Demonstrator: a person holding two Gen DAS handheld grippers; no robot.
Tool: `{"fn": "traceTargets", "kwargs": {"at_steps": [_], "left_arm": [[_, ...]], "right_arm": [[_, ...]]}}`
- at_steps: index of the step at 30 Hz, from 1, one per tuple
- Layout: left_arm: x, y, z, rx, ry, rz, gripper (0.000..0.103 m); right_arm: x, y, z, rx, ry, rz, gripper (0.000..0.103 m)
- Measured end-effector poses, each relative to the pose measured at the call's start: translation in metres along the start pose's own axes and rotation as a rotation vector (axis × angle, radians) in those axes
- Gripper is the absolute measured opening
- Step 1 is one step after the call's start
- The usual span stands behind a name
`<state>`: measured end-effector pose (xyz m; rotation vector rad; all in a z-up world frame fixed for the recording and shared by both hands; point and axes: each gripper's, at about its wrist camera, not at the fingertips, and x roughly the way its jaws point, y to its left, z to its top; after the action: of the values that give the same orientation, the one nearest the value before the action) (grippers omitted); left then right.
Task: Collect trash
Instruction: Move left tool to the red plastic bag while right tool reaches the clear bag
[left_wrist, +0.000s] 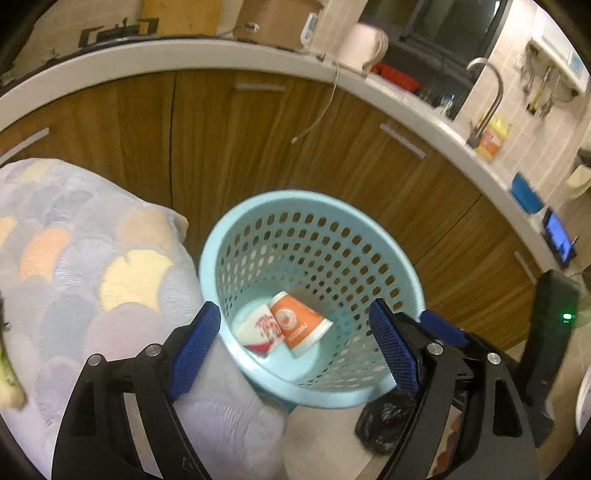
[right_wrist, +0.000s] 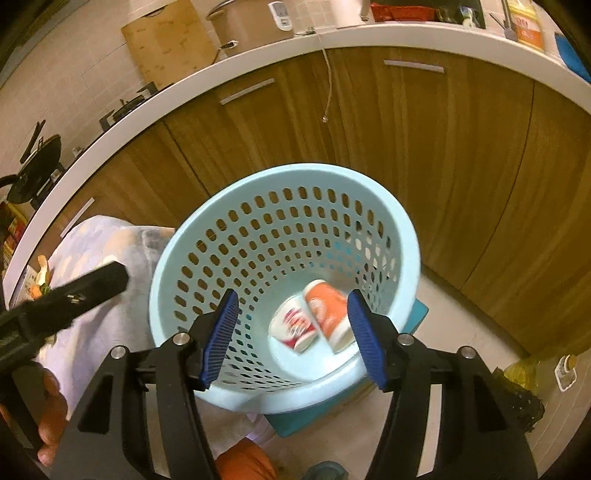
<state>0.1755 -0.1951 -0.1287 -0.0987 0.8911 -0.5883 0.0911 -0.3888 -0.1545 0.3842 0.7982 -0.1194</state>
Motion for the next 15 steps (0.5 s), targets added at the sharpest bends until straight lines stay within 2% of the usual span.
{"fn": "traceTargets", "kwargs": {"at_steps": [6, 9, 15], "left_arm": [[-0.058, 0.016, 0.0, -0.035, -0.11, 0.028, 0.08], [-0.097, 0.032, -0.005, -0.06, -0.178, 0.06, 0.081], [-0.161, 0.078, -0.038, -0.125, -0.235, 0.197, 0.08]], "right_arm": [[-0.022, 0.04, 0.005, -0.079, -0.047, 0.068, 0.058], [-0.035, 0.077, 0.004, -0.159, -0.07, 0.114, 0.058], [-0.049, 0.15, -0.009, -0.294, -0.086, 0.215, 0.058]]}}
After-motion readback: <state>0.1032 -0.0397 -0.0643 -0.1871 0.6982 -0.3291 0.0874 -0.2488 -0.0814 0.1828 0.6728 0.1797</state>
